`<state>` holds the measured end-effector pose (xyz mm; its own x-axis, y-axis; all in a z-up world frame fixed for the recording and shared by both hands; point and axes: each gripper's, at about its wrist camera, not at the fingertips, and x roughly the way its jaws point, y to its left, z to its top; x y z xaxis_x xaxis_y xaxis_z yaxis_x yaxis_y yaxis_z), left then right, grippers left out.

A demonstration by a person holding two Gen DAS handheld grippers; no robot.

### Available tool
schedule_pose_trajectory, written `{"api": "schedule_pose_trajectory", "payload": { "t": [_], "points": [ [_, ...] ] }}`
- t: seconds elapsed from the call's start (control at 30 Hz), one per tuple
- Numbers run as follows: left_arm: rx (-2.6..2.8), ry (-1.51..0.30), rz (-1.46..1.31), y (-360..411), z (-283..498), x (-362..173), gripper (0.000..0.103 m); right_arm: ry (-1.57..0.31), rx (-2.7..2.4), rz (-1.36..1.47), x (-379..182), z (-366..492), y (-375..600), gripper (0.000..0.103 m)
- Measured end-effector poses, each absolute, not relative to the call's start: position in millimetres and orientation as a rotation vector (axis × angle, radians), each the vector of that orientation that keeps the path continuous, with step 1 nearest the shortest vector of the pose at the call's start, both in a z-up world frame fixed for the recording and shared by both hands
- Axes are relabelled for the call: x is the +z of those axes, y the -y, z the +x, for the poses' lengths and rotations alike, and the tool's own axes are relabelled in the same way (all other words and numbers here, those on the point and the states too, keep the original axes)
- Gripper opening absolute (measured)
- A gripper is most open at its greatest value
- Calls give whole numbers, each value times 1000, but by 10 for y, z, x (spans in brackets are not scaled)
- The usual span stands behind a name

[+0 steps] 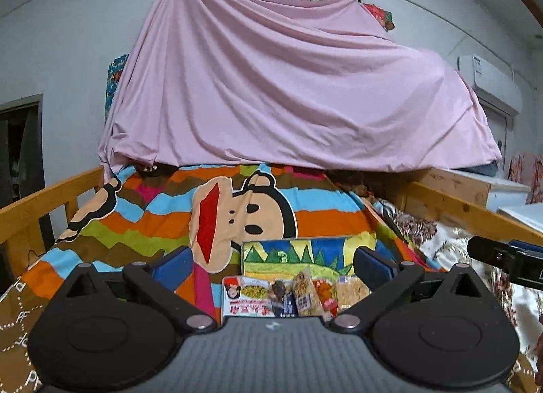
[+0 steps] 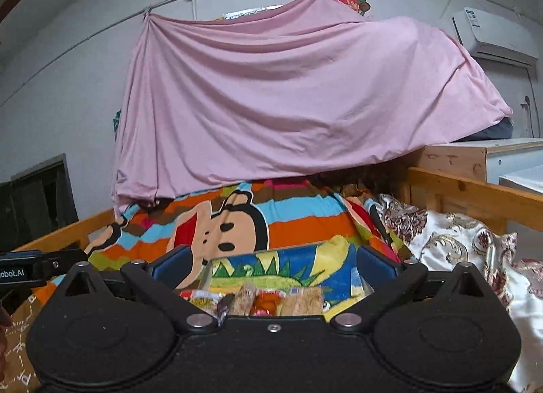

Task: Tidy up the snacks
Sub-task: 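Raise both tools out of the tray, then move both tools toward the gold foil pack and green sausage stick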

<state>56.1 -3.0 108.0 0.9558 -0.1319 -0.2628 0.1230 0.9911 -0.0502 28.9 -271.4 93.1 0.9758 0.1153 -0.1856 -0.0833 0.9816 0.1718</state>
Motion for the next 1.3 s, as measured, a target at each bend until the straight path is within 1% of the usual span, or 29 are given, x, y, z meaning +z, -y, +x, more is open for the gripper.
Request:
{"api": "schedule_pose_trajectory", "payload": {
  "t": [0.43,0.8,1.07,1.3],
  "points": [
    [-151,-353,9,52,62,679,102,-324,95,134,548,-150,2539,102],
    [-131,-398,-5,-119,-236,432,102,-400,94,89,370,-452,2350,102],
    [-110,-470,-31,-281,-429,221,102,-438,99,33,313,-619,2188,102],
    [-81,-476,-42,-341,-530,215,102,-464,89,-6,274,-709,2096,102]
  ]
}}
